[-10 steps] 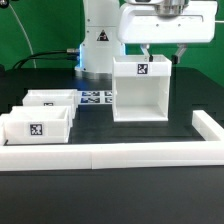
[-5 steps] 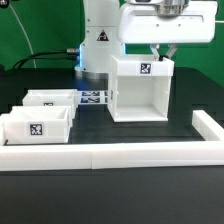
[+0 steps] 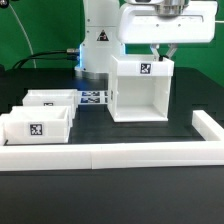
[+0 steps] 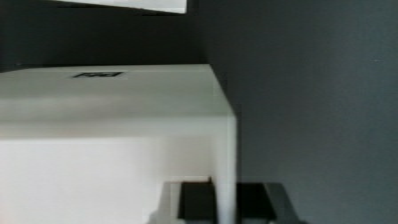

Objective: Assemble drawer

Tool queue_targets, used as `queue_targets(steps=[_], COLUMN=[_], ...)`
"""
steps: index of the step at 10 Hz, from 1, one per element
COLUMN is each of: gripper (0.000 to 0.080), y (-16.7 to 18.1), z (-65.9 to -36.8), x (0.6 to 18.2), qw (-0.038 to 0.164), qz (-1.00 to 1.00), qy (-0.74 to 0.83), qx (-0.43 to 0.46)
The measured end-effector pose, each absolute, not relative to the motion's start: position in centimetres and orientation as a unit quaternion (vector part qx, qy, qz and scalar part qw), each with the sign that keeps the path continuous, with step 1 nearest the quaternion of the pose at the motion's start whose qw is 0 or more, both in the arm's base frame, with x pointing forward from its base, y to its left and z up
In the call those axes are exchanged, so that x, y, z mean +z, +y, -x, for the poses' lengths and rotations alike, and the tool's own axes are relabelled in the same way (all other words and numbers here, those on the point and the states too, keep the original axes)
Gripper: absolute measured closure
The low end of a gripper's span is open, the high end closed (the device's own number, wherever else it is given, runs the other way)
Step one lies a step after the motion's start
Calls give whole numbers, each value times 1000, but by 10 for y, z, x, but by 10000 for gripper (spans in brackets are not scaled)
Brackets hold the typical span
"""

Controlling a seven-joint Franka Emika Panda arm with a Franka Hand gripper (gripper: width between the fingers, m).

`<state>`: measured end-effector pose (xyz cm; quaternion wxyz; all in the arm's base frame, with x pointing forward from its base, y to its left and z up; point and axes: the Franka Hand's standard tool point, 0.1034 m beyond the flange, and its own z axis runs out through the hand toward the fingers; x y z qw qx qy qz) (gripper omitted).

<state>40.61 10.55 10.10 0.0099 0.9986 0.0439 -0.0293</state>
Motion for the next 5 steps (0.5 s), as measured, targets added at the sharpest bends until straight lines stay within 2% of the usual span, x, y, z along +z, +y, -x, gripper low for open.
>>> queue_targets(steps=[2,5], gripper=[761,761], y=[105,97], z=[-407,-438], x=[101,102], qw=[10,8], qz=[-998,-999], qy=[45,34], qx=[-30,-33])
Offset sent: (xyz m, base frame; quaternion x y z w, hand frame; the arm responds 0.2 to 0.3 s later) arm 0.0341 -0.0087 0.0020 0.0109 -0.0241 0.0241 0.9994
